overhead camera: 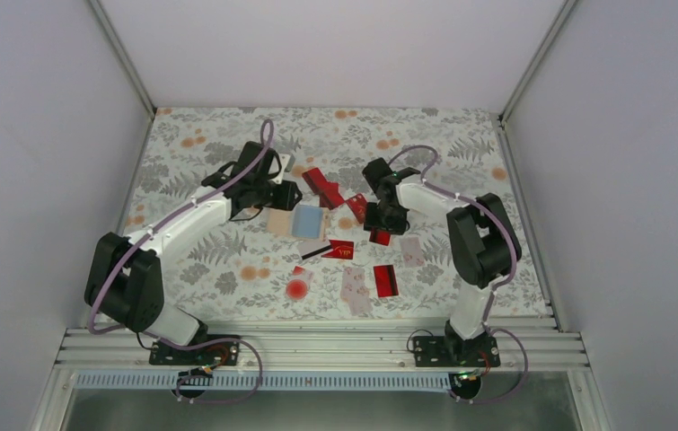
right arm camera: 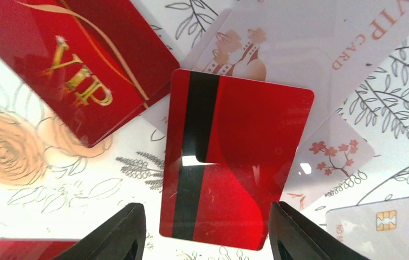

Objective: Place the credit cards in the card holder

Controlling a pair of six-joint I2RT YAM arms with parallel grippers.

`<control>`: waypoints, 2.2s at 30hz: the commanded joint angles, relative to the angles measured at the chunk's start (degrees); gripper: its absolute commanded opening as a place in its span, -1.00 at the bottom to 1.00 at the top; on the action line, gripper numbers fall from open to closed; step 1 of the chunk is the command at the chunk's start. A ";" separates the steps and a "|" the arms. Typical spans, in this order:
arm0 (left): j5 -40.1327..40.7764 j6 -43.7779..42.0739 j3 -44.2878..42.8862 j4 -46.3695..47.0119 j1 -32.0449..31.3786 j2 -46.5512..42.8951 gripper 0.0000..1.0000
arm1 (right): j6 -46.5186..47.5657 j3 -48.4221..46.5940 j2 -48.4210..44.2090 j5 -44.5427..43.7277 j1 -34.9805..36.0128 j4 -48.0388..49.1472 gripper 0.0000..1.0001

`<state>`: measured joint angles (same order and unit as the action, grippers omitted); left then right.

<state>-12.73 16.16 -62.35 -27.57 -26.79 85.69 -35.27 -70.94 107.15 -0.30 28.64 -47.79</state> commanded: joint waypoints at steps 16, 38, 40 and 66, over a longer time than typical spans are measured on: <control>-3.39 1.59 -3.03 1.31 0.11 1.67 -0.15 | -8.67 -1.20 -0.46 1.46 1.49 -4.62 0.99; -2.43 -1.03 0.78 1.19 0.19 -0.78 -0.15 | -11.09 1.54 7.44 1.32 1.46 -0.24 0.30; -2.44 -1.05 0.74 1.21 0.17 -0.83 -0.15 | -10.38 1.91 7.28 1.53 1.42 0.04 0.24; -4.11 -1.08 -0.72 0.94 0.11 0.38 -0.15 | -6.90 7.82 -4.08 1.84 4.81 -3.47 0.52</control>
<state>-15.77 15.79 -62.02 -26.89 -26.79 86.61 -42.33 -63.96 103.94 1.54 32.75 -49.34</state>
